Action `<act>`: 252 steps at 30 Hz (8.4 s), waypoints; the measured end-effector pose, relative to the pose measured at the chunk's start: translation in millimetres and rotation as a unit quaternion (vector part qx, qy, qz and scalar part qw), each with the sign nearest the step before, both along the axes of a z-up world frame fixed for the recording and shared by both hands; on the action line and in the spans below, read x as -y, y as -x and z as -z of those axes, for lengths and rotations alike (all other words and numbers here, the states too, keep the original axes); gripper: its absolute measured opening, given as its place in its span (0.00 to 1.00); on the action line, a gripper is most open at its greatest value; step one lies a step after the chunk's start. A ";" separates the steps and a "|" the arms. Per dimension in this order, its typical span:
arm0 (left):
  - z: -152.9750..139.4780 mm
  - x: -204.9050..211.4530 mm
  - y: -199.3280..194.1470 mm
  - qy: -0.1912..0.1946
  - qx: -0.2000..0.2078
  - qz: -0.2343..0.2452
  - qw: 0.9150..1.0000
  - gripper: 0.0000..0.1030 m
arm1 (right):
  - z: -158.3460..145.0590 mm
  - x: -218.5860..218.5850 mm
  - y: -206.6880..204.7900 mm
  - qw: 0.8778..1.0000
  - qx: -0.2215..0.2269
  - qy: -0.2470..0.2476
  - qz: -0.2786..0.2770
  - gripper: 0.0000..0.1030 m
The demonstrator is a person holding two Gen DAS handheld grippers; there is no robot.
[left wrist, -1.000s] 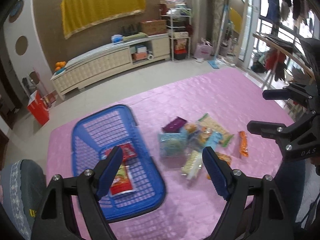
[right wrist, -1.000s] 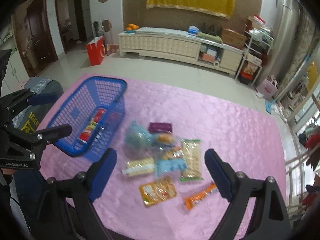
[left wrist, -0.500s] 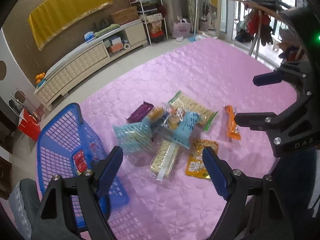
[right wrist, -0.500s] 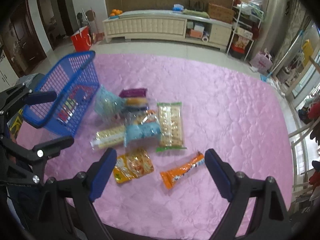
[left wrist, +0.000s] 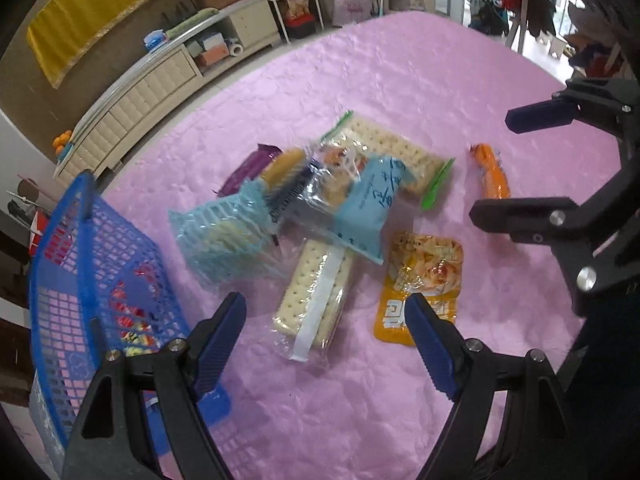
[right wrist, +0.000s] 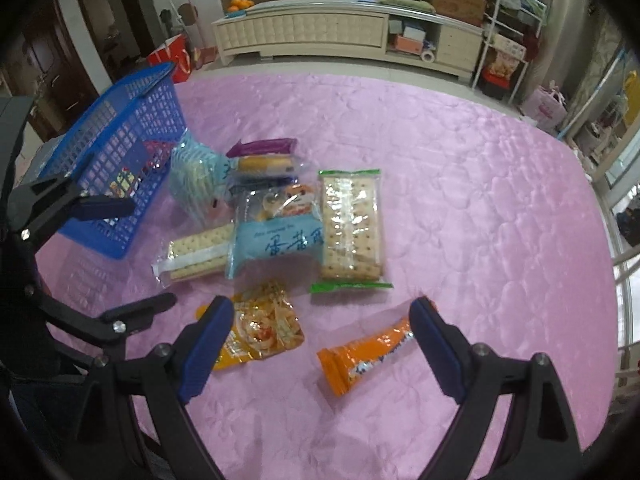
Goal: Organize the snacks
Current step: 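Move both tools back over the snack pile and lower the left tool to the cracker pack, then grasp the white-striped cracker pack with the left tool while the right tool grasps the blue pastry bag, then lift both packets and carry them over the blue basket, then open both tools to drop the cracker pack and pastry bag into the basket, then move the right tool to the light-blue striped bag and grasp it, then lower the left tool to the orange-yellow pouch and grasp it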
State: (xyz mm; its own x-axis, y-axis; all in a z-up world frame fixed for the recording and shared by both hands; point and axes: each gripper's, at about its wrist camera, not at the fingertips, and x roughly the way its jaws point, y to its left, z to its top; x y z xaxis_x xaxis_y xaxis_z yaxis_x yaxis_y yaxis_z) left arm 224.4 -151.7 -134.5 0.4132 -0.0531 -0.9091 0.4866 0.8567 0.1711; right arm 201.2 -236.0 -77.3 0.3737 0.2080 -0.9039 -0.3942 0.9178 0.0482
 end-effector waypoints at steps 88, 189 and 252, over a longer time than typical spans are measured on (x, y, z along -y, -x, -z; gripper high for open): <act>-143.3 -123.5 85.4 0.097 0.127 -0.182 0.970 0.42 | -103.0 -116.8 20.6 0.994 0.070 -0.038 -0.074 0.69; -124.8 -166.9 5.5 0.054 0.080 -0.201 0.975 0.75 | -75.6 -136.7 -37.7 0.991 0.057 0.040 -0.118 0.87; -68.8 -31.5 30.3 0.064 0.023 -0.020 0.997 0.78 | -49.7 -3.8 13.4 0.998 0.048 0.034 -0.026 0.59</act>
